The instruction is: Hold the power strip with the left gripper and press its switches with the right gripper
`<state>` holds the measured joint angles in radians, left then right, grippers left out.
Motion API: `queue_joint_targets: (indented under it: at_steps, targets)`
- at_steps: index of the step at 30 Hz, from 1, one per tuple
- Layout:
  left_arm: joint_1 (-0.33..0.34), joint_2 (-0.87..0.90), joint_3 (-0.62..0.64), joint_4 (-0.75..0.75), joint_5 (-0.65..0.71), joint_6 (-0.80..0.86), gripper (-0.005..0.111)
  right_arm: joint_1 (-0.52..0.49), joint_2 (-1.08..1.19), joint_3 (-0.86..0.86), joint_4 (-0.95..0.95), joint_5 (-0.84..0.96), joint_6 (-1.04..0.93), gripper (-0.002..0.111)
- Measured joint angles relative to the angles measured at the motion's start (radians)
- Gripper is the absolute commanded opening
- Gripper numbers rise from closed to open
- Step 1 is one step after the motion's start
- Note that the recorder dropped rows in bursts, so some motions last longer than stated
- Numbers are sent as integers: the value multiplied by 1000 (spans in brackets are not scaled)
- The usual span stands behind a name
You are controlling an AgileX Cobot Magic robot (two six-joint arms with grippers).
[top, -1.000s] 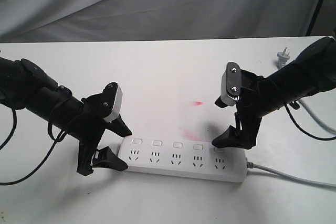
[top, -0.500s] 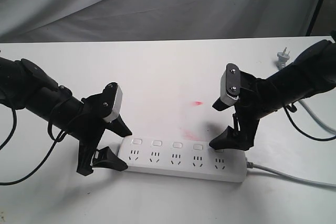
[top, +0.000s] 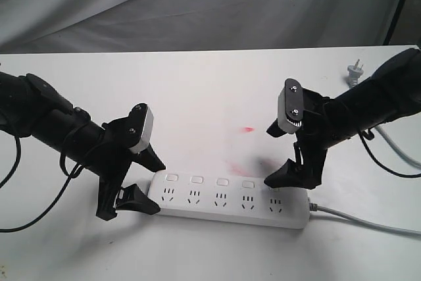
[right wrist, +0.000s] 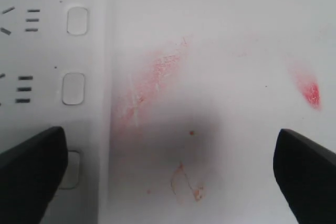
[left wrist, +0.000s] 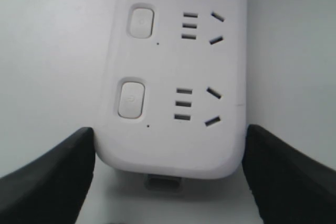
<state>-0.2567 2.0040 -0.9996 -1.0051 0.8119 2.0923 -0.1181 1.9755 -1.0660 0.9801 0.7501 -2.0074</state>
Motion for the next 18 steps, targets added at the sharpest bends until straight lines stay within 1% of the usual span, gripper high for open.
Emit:
queue_joint_targets:
  at_steps: [10,18]
  targets:
    - [0,0,0,0,0,0,0,0,-168,0,39,119,-15,98]
    - [0,0,0,0,0,0,0,0,-179,0,54,131,-13,98]
